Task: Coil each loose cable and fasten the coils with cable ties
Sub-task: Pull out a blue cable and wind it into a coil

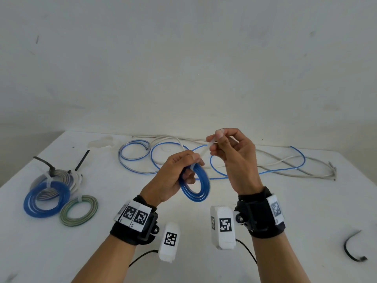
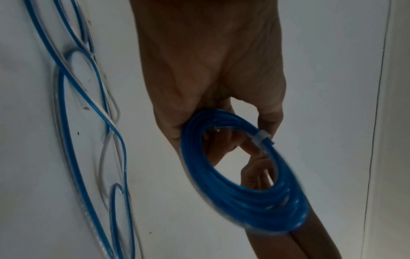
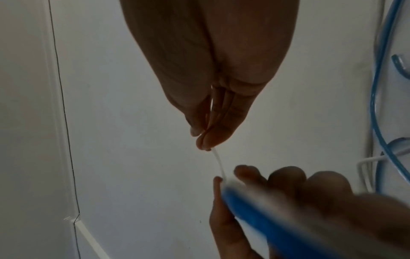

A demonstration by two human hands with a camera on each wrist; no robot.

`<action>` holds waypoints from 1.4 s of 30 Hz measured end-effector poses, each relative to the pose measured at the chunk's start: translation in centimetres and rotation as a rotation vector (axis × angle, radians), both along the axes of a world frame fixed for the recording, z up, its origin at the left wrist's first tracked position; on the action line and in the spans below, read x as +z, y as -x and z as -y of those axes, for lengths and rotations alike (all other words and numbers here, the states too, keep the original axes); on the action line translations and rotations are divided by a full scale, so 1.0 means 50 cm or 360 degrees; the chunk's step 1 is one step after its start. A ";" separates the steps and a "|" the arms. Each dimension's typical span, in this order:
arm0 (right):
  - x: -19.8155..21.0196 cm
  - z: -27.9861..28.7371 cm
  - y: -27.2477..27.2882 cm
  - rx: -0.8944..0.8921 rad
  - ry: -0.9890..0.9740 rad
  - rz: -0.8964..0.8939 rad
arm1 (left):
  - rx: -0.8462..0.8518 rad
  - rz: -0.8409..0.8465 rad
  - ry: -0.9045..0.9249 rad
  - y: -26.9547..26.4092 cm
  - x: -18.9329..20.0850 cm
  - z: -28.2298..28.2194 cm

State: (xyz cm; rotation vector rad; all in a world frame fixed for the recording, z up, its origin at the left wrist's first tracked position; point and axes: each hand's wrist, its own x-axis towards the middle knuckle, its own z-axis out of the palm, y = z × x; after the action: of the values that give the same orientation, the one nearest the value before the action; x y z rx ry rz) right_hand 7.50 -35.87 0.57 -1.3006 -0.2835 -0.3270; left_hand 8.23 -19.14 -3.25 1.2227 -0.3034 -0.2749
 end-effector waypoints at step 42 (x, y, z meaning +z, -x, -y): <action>-0.172 -0.424 -0.039 0.0429 0.1864 -0.0293 | 0.1294 0.0172 -0.1916 0.140 -0.060 -0.453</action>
State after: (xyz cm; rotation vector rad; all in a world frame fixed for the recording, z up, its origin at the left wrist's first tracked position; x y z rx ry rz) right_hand 9.43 -14.68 -8.02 -2.3879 -0.5205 0.2558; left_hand 1.25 3.52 -6.26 2.4236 0.3600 0.3979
